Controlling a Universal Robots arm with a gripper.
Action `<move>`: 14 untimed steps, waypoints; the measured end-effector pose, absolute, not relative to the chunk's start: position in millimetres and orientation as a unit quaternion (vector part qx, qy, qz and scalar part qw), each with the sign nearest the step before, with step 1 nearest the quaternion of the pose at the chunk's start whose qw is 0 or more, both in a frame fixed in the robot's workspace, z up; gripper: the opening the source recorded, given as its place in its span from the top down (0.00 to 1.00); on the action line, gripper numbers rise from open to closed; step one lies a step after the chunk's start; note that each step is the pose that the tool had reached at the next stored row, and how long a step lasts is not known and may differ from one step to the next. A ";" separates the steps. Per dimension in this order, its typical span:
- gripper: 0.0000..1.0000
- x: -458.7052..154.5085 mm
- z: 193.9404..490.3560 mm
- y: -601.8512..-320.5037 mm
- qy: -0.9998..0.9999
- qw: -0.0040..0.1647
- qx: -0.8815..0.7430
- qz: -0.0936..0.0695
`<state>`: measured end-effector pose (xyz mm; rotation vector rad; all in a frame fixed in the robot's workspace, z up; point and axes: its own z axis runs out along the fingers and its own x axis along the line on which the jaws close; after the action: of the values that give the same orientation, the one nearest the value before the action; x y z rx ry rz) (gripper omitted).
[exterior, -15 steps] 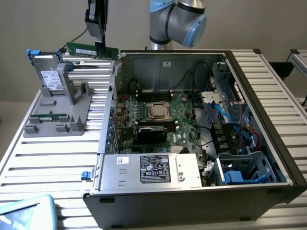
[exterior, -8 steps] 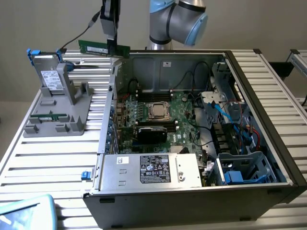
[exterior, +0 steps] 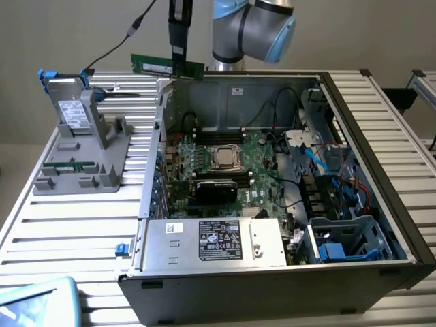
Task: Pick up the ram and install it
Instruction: 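Pick up the ram and move it above insertion slot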
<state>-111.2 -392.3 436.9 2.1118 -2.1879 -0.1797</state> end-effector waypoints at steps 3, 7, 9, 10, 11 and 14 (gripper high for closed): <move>0.87 -97.7 438.0 -392.8 -0.717 0.048 0.692 -0.059; 0.87 -80.2 438.8 -393.6 -0.717 0.048 0.692 -0.059; 0.87 -76.4 438.9 -393.6 -0.717 0.048 0.693 -0.058; 0.87 -75.0 438.9 -393.6 -0.718 0.047 0.693 -0.057; 0.87 -73.2 438.8 -393.6 -0.718 0.047 0.693 -0.056; 0.87 -67.9 438.9 -393.6 -0.718 0.047 0.693 -0.052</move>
<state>-67.9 -393.6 438.9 2.1137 -2.1909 -0.1593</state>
